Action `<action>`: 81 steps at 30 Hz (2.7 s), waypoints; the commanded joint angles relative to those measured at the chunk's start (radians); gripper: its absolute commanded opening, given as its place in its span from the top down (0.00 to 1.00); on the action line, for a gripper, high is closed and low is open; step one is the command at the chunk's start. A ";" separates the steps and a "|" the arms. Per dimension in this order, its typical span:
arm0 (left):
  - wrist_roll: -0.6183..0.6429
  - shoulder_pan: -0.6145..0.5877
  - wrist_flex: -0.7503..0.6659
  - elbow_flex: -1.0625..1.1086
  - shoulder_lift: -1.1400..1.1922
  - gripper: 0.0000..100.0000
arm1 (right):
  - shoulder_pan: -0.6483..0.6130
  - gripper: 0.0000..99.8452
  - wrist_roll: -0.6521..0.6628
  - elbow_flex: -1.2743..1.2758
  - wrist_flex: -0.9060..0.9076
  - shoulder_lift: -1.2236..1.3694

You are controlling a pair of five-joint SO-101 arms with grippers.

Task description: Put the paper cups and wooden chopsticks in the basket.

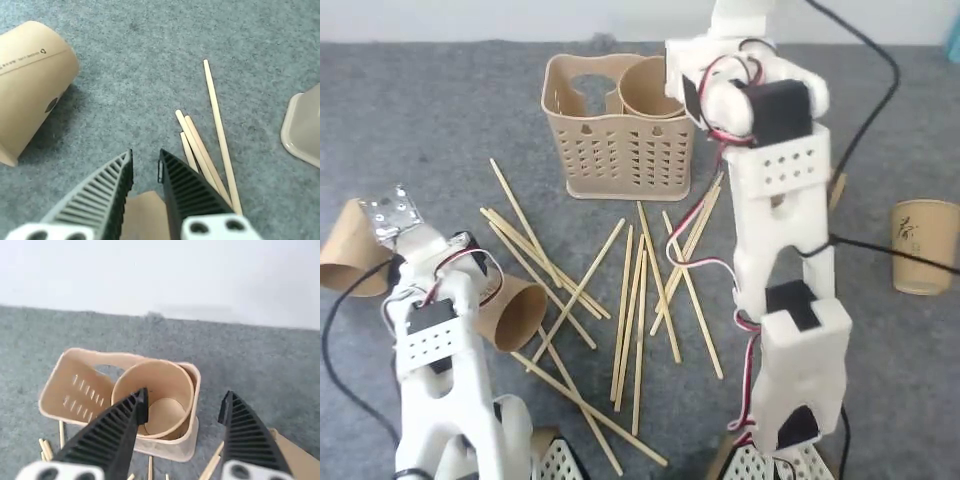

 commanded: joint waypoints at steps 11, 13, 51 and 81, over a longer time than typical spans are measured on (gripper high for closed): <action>-0.009 0.006 -0.021 -0.004 -0.035 0.92 | 0.246 0.98 -0.012 0.310 0.251 -0.519; -0.008 0.005 -0.021 -0.004 -0.037 0.92 | 0.288 0.99 -0.011 0.493 0.251 -0.598; 0.095 -0.473 0.256 -0.374 0.209 0.81 | 0.321 0.99 0.132 2.463 -0.852 -1.013; 0.094 -0.281 0.733 -1.237 0.756 0.99 | 0.328 0.99 0.201 2.469 -0.848 -1.012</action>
